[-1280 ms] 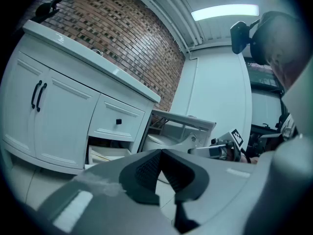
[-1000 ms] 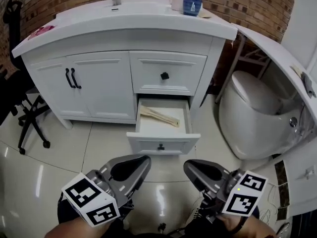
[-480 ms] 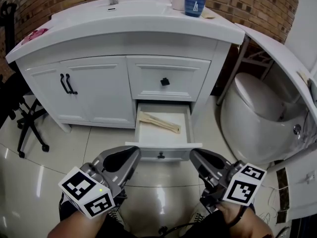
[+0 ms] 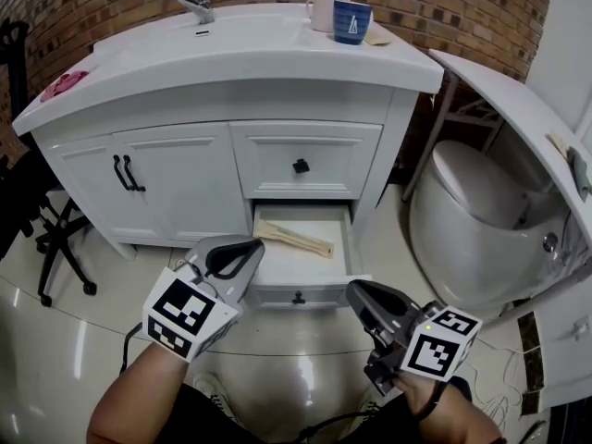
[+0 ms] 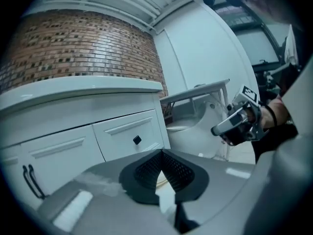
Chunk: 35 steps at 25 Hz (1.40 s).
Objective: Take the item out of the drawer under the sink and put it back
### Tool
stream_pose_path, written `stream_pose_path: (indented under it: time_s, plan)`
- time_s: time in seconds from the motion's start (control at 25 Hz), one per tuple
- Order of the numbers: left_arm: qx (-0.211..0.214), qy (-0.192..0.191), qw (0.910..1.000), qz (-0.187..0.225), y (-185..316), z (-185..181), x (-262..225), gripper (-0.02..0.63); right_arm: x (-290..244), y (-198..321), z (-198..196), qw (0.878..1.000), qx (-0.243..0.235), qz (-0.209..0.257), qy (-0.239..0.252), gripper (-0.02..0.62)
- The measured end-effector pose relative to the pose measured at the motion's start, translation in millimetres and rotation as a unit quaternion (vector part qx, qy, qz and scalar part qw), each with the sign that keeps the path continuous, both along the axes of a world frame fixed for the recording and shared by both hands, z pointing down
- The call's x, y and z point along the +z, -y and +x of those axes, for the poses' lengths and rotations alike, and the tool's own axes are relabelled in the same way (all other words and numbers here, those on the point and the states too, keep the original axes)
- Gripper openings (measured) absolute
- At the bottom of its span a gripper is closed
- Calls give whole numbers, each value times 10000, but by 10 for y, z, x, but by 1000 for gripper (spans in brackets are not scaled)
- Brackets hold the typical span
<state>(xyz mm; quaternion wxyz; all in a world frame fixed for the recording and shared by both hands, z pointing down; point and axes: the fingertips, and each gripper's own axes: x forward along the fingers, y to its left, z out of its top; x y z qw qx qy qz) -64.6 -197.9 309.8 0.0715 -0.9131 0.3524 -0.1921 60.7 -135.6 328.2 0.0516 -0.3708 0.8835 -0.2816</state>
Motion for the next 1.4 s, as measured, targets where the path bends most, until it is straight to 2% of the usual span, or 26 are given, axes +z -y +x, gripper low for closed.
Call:
stream_pose_path:
  time_s: [0.08, 0.12, 0.2, 0.28, 0.36, 0.52, 0.56, 0.6, 0.64, 0.68, 0.76, 0.88, 1.0, 1.08, 1.16, 1.32, 1.4]
  plan:
    - [157, 680, 9970, 342, 188, 92, 26, 7, 12, 7, 20, 10000, 27, -49, 6, 5]
    - [240, 1066, 9926, 529, 293, 138, 80, 8, 19, 26, 29, 10000, 39, -82, 31, 5]
    - [428, 1821, 9790, 808, 502, 222, 273, 8, 28, 90, 40, 9998, 56, -165, 117, 5]
    - [736, 2516, 9602, 966, 678, 309, 534, 8, 21, 168, 37, 9996, 55, -192, 174, 5]
    - [1150, 3168, 9366, 963, 805, 394, 876, 8, 17, 238, 47, 9998, 68, -144, 145, 5]
    - [1879, 4454, 8723, 728, 1000, 455, 1619, 8, 99, 328, 77, 9998, 85, -173, 62, 5]
    - [1975, 4704, 8575, 665, 1057, 448, 1761, 8, 117, 345, 75, 9997, 65, -208, 78, 5]
    - [2048, 4878, 8465, 600, 1113, 450, 1871, 9, 129, 361, 74, 9997, 43, -240, 97, 5]
    - [2107, 4967, 8403, 529, 1161, 468, 1949, 29, 138, 375, 76, 9996, 23, -272, 119, 5]
    - [2160, 4984, 8384, 449, 1198, 500, 2007, 61, 145, 383, 81, 9994, 8, -308, 154, 5]
    - [2268, 4961, 8375, 323, 1245, 572, 2100, 86, 152, 387, 98, 9989, -5, -394, 270, 5]
    - [2442, 5097, 8247, 207, 1303, 637, 2240, 136, 139, 408, 129, 9981, 16, -459, 416, 5]
    - [2662, 5132, 8155, -258, 1268, 668, 2408, 144, 181, 434, 170, 9977, 74, -527, 420, 5]
    - [2766, 5241, 8044, -411, 1253, 663, 2504, 146, 211, 449, 195, 9969, 105, -609, 480, 5]
    - [2768, 5366, 7965, -337, 1286, 669, 2554, 147, 214, 461, 207, 9961, 112, -677, 557, 5]
    - [2654, 5537, 7892, -88, 1378, 695, 2612, 163, 193, 461, 200, 9956, 96, -704, 605, 5]
    - [2637, 5615, 7843, -120, 1403, 667, 2674, 167, 195, 455, 199, 9957, 103, -701, 602, 5]
